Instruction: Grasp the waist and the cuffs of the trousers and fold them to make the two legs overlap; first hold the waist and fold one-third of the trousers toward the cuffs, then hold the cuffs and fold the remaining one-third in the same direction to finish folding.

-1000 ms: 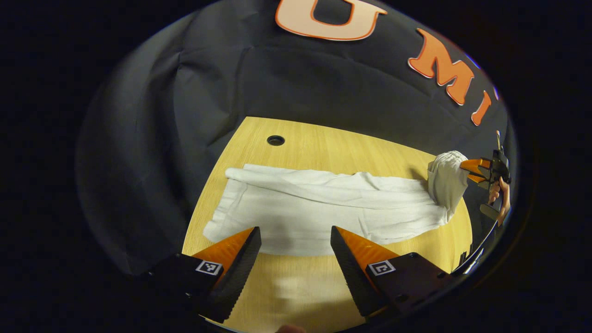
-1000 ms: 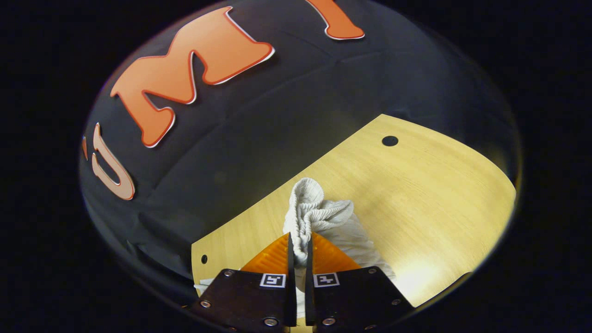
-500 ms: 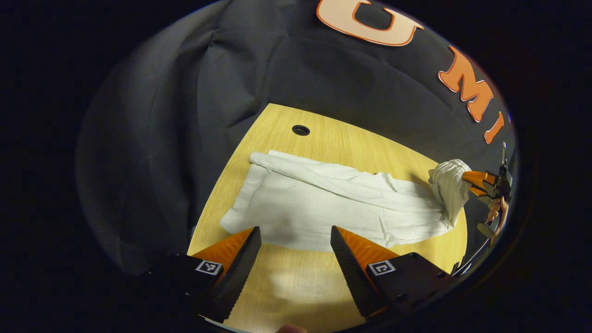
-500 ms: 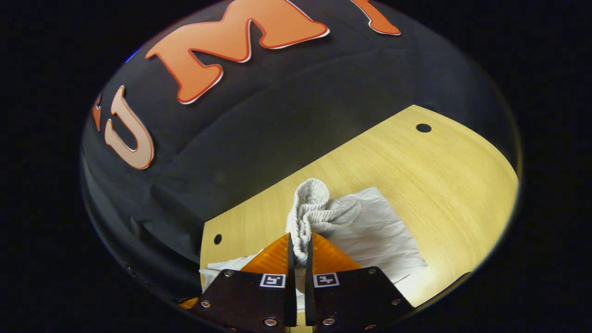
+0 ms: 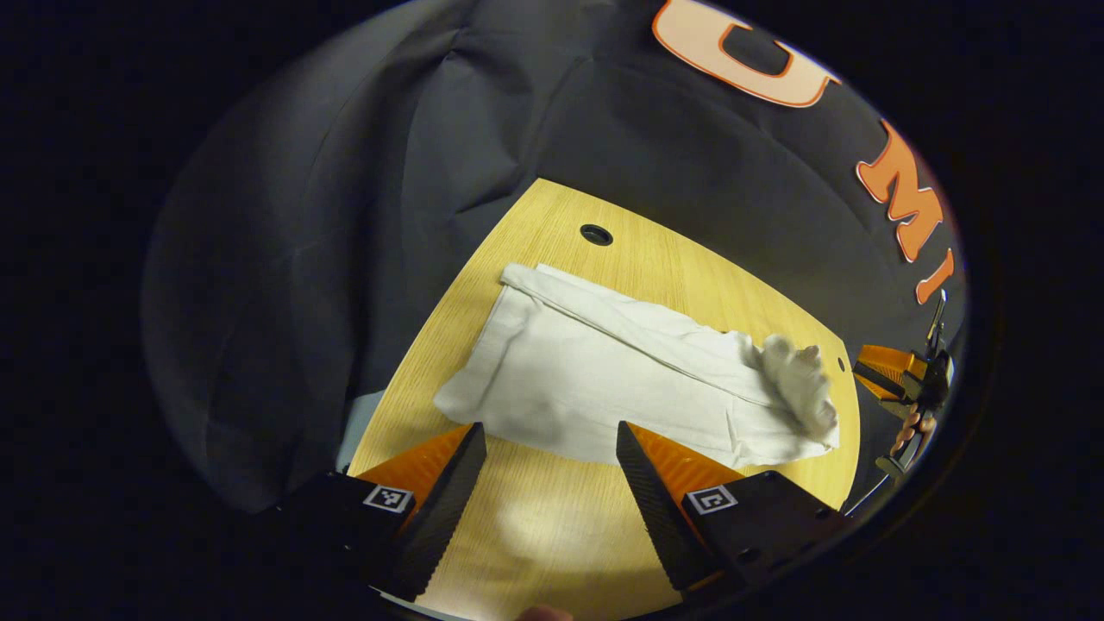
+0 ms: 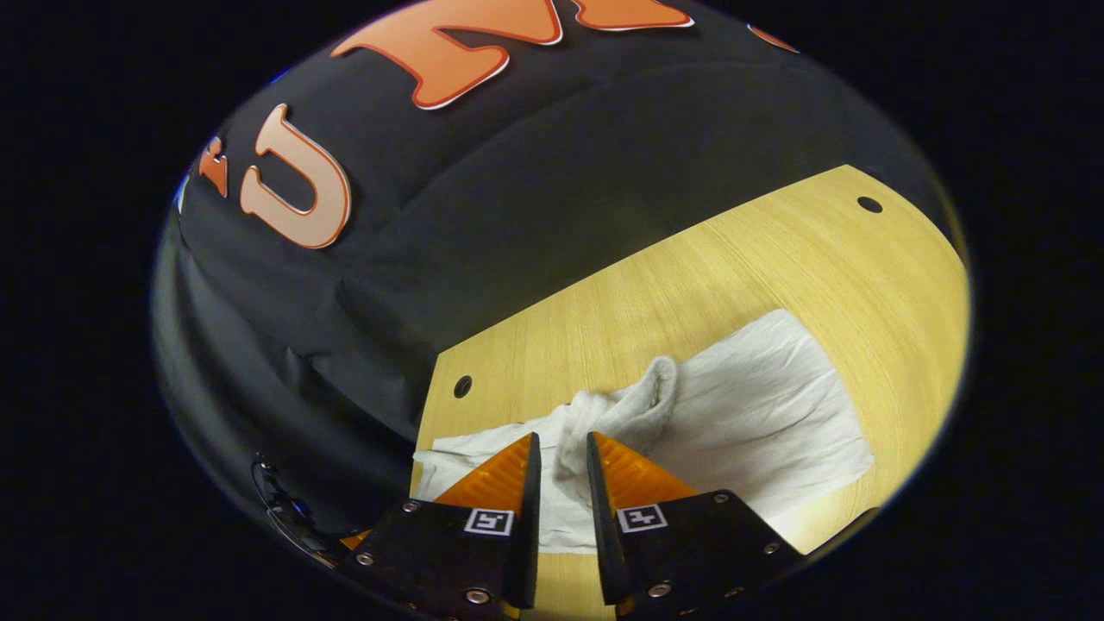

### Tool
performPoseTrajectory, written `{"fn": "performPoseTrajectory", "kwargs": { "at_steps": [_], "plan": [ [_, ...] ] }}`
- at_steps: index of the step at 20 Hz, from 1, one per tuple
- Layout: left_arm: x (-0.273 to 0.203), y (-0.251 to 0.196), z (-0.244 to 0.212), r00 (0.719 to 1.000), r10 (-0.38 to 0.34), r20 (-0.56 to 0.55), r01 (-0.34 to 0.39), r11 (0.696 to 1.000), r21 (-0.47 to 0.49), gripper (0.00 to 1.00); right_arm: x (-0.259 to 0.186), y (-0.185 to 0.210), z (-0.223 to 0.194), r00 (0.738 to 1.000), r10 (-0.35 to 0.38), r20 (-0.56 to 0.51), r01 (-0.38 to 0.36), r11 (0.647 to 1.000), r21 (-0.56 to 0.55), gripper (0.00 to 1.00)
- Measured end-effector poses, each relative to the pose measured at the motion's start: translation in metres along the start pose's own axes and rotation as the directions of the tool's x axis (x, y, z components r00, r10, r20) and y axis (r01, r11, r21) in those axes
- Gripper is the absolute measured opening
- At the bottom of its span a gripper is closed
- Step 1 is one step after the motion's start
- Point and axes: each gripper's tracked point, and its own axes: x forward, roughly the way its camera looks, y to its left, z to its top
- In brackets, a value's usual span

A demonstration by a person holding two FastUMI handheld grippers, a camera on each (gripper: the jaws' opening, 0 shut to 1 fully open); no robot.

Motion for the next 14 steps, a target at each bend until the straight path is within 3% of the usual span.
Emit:
{"fn": "performPoseTrajectory", "kwargs": {
  "at_steps": [3, 5, 6, 8, 12, 14],
  "plan": [
    [0.006, 0.009, -0.005, 1.0, -0.011, -0.012, 0.01, 0.998, -0.065, 1.0, -0.003, 0.0, -0.008, 1.0, 0.003, 0.004, -0.003, 1.0, -0.024, 0.35],
    [0.011, 0.014, -0.012, 0.999, -0.026, -0.031, 0.022, 0.993, -0.119, 0.99, -0.013, -0.01, -0.003, 1.0, -0.007, 0.007, 0.007, 0.999, -0.045, 0.47],
    [0.013, 0.017, -0.014, 0.999, -0.027, -0.046, 0.02, 0.99, -0.138, 1.0, -0.017, -0.017, 0.001, 1.0, -0.019, 0.01, 0.019, 0.999, -0.051, 0.59],
    [0.021, 0.022, -0.018, 0.998, -0.033, -0.055, 0.022, 0.983, -0.182, 1.0, -0.025, -0.022, 0.007, 0.999, -0.043, 0.028, 0.045, 0.996, -0.073, 0.68],
    [0.035, 0.034, -0.026, 0.995, -0.064, -0.079, 0.037, 0.952, -0.305, 0.99, -0.047, -0.034, 0.013, 0.997, -0.066, 0.05, 0.07, 0.994, -0.081, 0.79],
    [0.042, 0.033, -0.025, 0.992, -0.106, -0.065, 0.073, 0.921, -0.382, 1.0, -0.054, -0.042, 0.016, 0.994, -0.087, 0.059, 0.092, 0.992, -0.083, 0.82]
  ]
}}
